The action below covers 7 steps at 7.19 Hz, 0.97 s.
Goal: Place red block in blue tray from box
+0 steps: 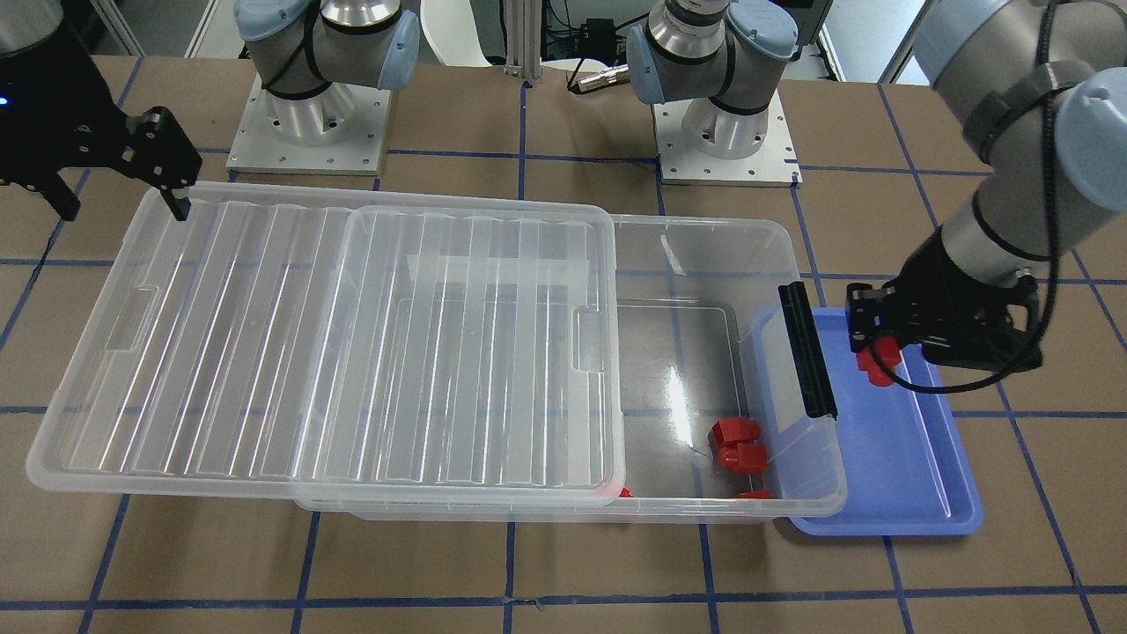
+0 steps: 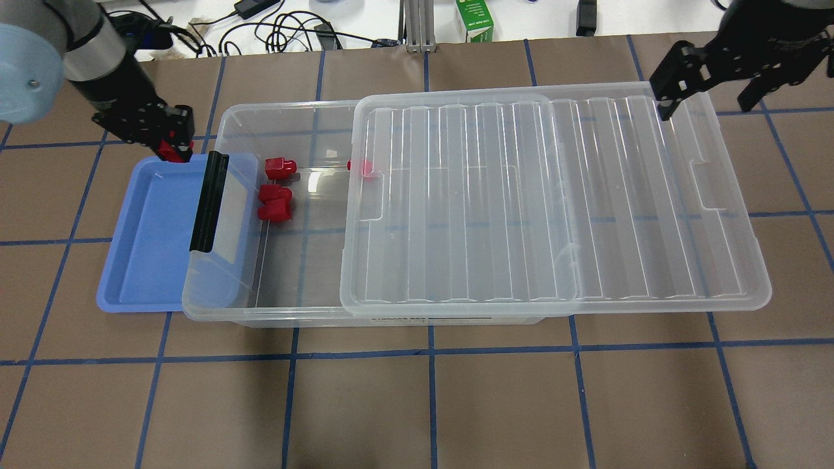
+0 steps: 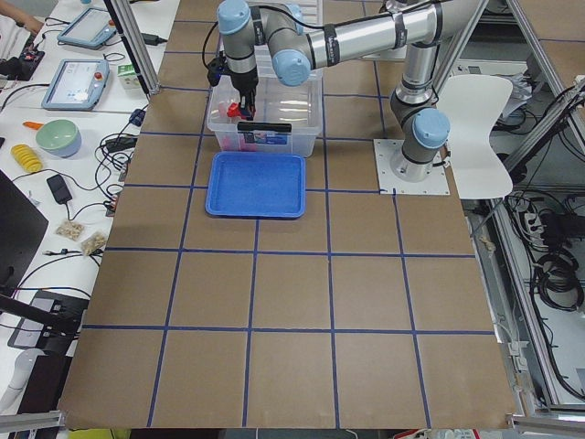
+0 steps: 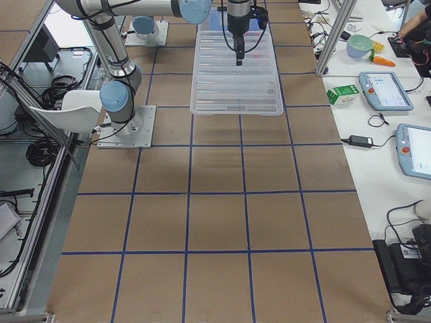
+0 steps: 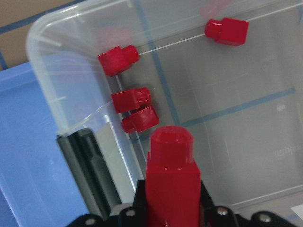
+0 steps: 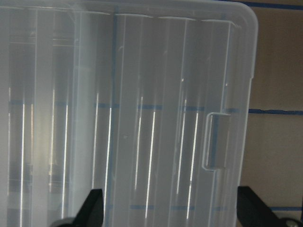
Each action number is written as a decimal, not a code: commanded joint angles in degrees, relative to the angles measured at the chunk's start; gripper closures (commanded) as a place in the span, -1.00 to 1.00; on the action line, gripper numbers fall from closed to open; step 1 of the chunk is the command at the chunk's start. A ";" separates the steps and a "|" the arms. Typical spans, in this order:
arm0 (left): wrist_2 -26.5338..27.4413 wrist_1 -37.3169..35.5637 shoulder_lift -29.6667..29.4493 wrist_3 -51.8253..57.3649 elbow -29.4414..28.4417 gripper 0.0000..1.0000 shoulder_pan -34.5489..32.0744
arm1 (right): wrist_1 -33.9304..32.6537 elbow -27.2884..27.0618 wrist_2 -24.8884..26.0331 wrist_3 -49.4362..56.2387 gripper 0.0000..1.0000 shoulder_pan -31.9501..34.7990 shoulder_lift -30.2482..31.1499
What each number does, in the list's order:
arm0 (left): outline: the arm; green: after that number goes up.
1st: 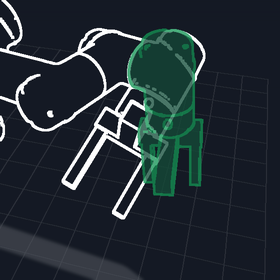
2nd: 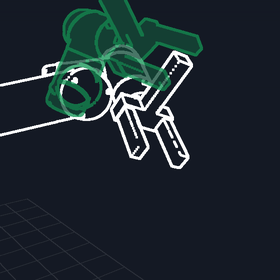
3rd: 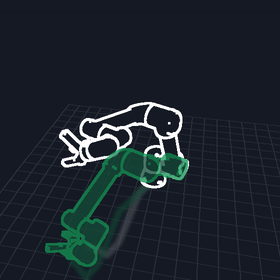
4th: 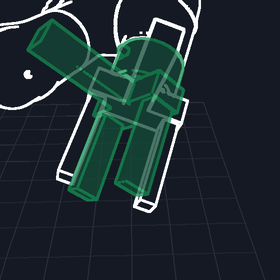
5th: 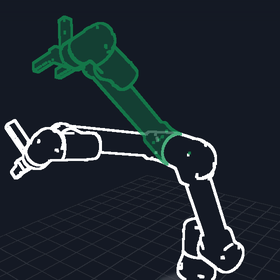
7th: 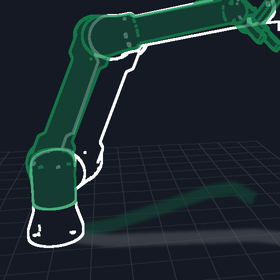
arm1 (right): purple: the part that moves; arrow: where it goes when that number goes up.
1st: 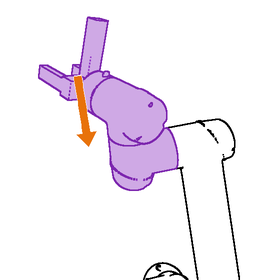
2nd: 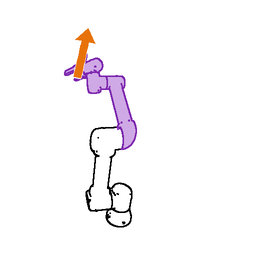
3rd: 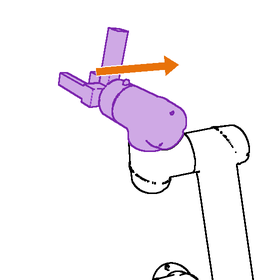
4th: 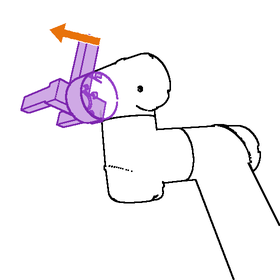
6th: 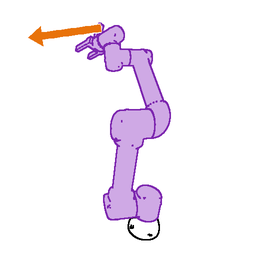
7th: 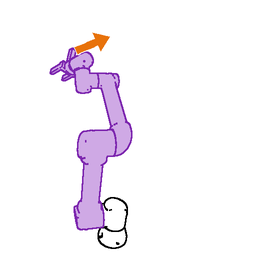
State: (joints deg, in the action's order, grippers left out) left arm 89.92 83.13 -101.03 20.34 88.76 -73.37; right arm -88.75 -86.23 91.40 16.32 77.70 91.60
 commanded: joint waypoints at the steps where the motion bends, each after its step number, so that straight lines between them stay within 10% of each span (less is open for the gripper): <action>1: 0.08 -0.42 -1.44 6.95 0.97 1.00 8.39 | 3.13 0.88 -0.08 14.56 -1.00 -9.98 0.33; 7: 0.00 -13.95 -10.22 6.73 9.77 1.00 9.56 | -9.47 -11.03 -0.35 22.09 -1.00 -19.51 -6.15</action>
State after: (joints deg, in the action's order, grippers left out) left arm 89.90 70.89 -109.06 27.12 98.08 -63.83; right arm -92.91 -92.83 90.95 38.24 58.81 87.73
